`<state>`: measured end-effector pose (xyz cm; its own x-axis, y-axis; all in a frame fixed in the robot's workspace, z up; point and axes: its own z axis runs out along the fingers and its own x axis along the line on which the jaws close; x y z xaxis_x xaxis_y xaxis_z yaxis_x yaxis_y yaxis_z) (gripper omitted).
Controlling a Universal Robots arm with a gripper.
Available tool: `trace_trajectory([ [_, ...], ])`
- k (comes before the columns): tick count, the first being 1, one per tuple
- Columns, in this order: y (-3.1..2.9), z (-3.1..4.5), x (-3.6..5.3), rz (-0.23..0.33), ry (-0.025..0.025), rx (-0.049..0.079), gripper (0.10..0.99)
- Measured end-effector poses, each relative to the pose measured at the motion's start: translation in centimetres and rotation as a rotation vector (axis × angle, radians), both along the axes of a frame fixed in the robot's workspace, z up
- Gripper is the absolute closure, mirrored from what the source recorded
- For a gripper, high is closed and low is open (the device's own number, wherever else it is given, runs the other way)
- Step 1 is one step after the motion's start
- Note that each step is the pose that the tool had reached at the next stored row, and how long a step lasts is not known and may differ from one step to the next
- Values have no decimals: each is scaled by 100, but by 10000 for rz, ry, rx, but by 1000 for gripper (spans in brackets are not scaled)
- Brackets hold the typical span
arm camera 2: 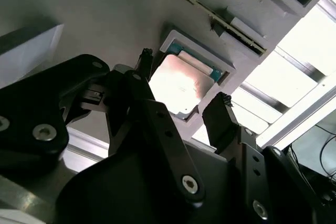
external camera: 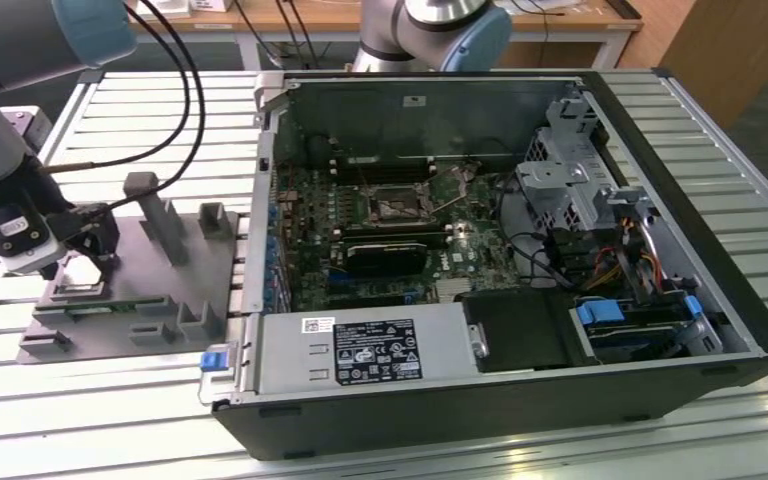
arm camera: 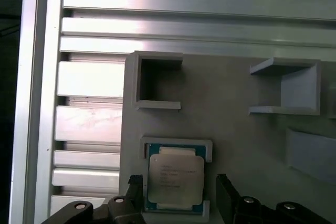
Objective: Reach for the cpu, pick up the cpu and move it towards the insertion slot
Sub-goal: 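Pick up the cpu and move it towards the insertion slot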
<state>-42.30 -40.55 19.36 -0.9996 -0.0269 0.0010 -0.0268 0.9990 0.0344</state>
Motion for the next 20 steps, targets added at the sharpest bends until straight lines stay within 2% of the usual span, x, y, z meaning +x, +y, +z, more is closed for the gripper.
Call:
trace_trajectory([
  [12, 15, -97, -17, -2, 1, 0, 424],
  [14, 15, -102, -17, -2, 2, -1, 439],
  [16, 15, -102, -17, -3, 4, -3, 545],
  [20, 15, -102, -16, -2, -1, -1, 545],
])
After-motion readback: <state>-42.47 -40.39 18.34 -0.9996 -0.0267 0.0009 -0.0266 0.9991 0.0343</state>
